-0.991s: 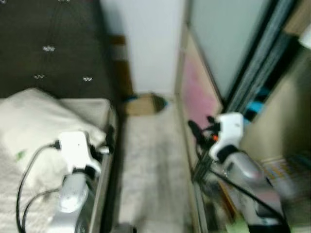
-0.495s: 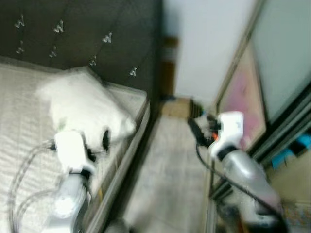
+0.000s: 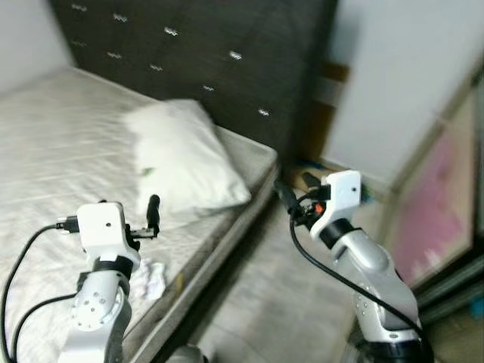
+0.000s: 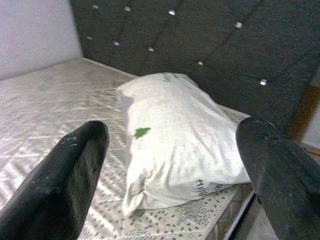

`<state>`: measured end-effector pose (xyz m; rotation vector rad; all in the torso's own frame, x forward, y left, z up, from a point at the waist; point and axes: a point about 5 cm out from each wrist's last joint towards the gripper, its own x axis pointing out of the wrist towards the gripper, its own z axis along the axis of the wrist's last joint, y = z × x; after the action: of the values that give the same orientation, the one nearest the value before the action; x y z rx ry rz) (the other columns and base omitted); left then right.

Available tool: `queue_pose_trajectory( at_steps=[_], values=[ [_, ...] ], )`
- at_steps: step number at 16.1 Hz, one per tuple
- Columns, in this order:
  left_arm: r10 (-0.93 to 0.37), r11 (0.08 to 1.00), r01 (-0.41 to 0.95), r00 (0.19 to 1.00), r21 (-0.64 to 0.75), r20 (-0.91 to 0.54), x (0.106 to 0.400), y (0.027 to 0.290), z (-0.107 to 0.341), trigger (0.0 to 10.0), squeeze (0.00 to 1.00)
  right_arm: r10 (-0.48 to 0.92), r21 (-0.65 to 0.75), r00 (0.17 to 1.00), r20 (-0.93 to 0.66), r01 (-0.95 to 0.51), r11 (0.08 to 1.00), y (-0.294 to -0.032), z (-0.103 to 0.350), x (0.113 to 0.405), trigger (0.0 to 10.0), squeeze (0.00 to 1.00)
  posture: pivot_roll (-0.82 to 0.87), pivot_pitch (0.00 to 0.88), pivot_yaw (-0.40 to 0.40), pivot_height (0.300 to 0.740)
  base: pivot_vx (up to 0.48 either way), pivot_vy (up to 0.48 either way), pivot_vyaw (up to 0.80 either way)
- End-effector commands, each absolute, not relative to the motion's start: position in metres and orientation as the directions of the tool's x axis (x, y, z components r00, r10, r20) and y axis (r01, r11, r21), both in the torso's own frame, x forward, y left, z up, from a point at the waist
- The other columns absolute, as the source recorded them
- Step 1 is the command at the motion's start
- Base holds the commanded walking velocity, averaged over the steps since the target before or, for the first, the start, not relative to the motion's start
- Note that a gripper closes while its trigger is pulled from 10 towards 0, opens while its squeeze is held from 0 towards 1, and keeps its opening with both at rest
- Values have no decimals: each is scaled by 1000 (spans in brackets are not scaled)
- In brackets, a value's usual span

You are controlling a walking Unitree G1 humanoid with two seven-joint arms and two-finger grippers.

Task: Clean up the room

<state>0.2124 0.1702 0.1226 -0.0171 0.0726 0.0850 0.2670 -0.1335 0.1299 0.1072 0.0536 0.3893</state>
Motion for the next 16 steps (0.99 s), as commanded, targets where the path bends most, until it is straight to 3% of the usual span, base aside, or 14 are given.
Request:
queue_pose_trajectory(
  at_steps=[1,3,4,5,15,16],
  values=[
    [70,997,-72,996,-21,-62,212,167,125,10000,0,359,101,933,-23,-355,929,-139,132,268,10000,0,42,0,-37,740,0,0,794],
    [80,996,-82,995,-34,-60,212,168,124,10000,0,319,72,948,-3,-318,945,-143,135,270,10000,0,42,0,-37,740,0,0,791],
    [82,995,-86,994,-56,-68,212,169,123,10000,0,308,68,951,-1,-307,949,-143,135,270,10000,843,42,0,-37,740,0,0,788],
    [76,993,-81,995,-80,-67,212,170,123,10000,1000,291,63,957,-3,-290,955,-144,134,270,10000,1000,42,0,-37,740,0,0,788],
    [109,992,-114,990,-60,-85,212,171,120,10000,1000,256,44,967,-13,-255,966,-149,131,275,10000,1000,46,0,-56,740,0,0,791],
    [112,992,-116,990,-49,-88,211,171,119,10000,302,252,43,968,-16,-251,967,-149,130,275,10000,1000,46,0,-56,740,0,0,794]
  ],
)
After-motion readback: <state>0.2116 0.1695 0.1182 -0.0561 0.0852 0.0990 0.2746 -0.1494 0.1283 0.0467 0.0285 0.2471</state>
